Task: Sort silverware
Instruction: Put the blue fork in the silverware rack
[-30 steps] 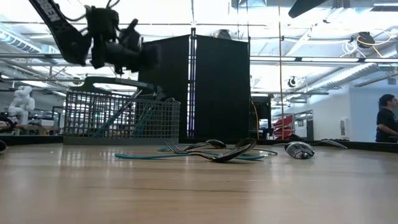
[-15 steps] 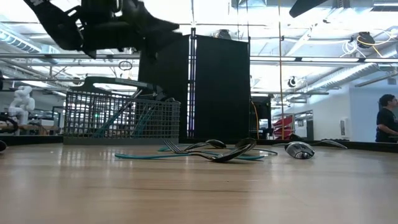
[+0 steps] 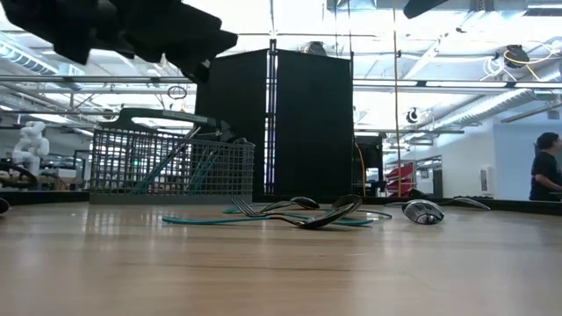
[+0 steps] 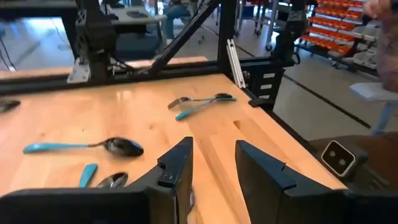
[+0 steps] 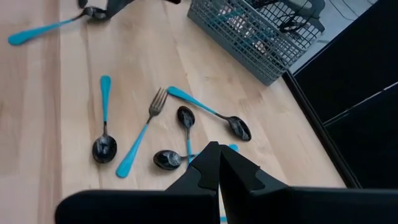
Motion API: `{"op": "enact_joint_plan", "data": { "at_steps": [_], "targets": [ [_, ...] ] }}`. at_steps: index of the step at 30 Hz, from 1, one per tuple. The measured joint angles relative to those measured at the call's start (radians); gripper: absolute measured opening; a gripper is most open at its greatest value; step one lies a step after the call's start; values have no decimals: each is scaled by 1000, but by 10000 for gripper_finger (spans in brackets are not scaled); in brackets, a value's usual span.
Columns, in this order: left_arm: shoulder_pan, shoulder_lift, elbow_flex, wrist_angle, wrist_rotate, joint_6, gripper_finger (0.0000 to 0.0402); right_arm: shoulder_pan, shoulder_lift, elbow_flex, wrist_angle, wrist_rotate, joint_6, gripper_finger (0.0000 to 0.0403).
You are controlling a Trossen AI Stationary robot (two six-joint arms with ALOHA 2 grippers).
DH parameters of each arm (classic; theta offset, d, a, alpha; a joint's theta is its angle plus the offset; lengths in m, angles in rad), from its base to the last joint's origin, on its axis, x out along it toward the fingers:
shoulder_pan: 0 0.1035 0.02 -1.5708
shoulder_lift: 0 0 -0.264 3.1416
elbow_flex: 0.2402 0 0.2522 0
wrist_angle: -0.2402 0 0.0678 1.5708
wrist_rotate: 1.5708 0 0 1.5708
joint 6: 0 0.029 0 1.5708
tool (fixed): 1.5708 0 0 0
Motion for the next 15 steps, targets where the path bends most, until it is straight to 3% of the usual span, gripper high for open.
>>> {"op": "enact_joint_plan", "data": {
  "at_steps": [6, 8, 15],
  "targets": [
    [-118, 111, 57, 30, -114, 4, 116, 0, 0, 0, 6, -15, 29, 0],
    [-151, 161, 92, 41, -137, 6, 116, 0, 0, 0, 6, -73, 74, 0],
    [-218, 289, 240, 41, -139, 164, 116, 4, 0, 0, 6, -545, 319, 0]
  ]
}}
